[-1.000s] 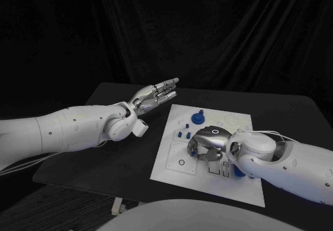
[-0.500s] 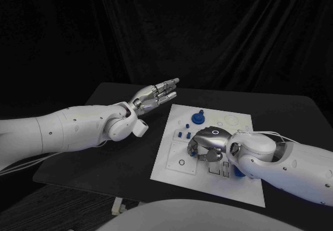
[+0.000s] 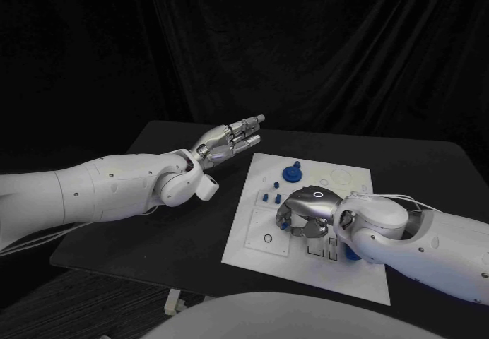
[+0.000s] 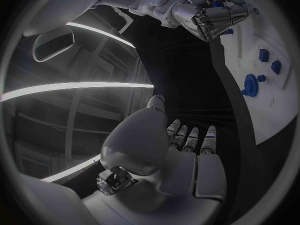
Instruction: Assemble the parts on the task board
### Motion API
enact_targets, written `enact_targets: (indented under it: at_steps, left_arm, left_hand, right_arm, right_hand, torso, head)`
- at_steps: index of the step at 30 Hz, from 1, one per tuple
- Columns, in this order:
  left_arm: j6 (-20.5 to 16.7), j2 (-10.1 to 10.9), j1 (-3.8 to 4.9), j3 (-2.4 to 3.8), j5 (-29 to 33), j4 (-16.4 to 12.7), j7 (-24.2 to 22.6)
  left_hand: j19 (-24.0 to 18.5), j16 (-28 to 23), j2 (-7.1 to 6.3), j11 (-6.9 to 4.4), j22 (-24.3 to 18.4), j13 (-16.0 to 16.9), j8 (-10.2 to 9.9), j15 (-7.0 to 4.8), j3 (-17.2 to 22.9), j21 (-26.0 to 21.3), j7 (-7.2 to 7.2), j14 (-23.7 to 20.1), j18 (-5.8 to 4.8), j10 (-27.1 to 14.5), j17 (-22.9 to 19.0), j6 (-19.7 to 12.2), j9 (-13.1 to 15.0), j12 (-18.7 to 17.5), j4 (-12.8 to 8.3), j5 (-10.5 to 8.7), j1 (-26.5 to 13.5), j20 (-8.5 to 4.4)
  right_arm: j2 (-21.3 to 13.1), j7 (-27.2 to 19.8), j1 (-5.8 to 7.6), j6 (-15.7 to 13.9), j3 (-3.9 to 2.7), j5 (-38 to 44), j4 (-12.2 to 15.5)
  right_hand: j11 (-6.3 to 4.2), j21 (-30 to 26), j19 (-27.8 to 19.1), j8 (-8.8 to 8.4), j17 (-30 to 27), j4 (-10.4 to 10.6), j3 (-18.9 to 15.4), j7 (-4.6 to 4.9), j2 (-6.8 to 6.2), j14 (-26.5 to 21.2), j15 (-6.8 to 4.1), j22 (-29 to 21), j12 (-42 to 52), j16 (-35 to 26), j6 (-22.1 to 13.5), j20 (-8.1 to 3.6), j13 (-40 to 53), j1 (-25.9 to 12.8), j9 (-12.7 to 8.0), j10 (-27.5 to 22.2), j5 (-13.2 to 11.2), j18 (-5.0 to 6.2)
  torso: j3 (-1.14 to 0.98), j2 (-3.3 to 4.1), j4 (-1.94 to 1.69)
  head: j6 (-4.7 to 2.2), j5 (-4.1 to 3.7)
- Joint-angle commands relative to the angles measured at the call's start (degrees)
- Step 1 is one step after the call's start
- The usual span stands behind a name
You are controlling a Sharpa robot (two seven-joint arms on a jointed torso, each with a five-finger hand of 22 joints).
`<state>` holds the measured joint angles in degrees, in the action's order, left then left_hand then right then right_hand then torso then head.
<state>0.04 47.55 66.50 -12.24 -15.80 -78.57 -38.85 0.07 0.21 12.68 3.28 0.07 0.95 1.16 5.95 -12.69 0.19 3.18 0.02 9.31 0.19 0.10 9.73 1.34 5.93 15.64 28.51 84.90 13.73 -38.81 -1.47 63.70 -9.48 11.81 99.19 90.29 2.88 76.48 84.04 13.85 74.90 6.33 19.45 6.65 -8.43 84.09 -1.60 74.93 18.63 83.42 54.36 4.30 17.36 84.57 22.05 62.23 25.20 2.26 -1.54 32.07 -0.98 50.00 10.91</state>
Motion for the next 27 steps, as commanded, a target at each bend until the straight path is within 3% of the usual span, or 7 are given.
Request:
enact_targets:
  at_steps: [1,27]
  left_arm:
    - [0.54,-0.04,-0.08,0.07,0.46,-0.01,-5.45]
    - [1.18,-0.31,-0.23,0.06,0.46,0.36,-4.48]
  left_hand:
    - [-0.07,-0.21,-0.02,0.39,-0.07,0.06,0.30,0.43,0.31,-0.19,0.47,-0.02,1.03,-0.01,-0.10,-0.06,0.07,0.31,-0.09,0.36,0.41,0.51]
    - [-0.07,-0.21,-0.11,0.32,-0.07,0.07,0.38,1.34,0.72,-0.19,0.84,-0.02,1.05,-0.02,-0.10,0.37,0.12,0.40,-0.57,0.85,1.27,1.86]
  right_arm:
    - [-0.10,0.44,-0.15,-1.90,-0.04,0.11,0.25]
    - [0.06,0.59,-0.31,-1.16,-0.04,0.11,-0.43]
  right_hand:
    - [-0.02,-0.08,0.38,-0.31,1.79,-0.34,-0.02,0.01,-0.08,2.84,0.16,10.76,0.23,-0.33,-0.35,0.26,0.11,-0.26,0.07,-0.19,0.07,0.96]
    - [0.03,-0.27,0.28,-0.54,1.55,-0.52,0.07,-0.06,-0.17,2.75,0.21,10.71,0.36,-0.47,-0.68,0.30,0.21,-0.43,0.17,-0.28,-0.09,1.00]
  torso:
    - [0.00,-0.01,-0.01]
    - [0.01,-0.02,-0.01]
  head:
    - [0.00,0.01]
    - [0.00,-0.03]
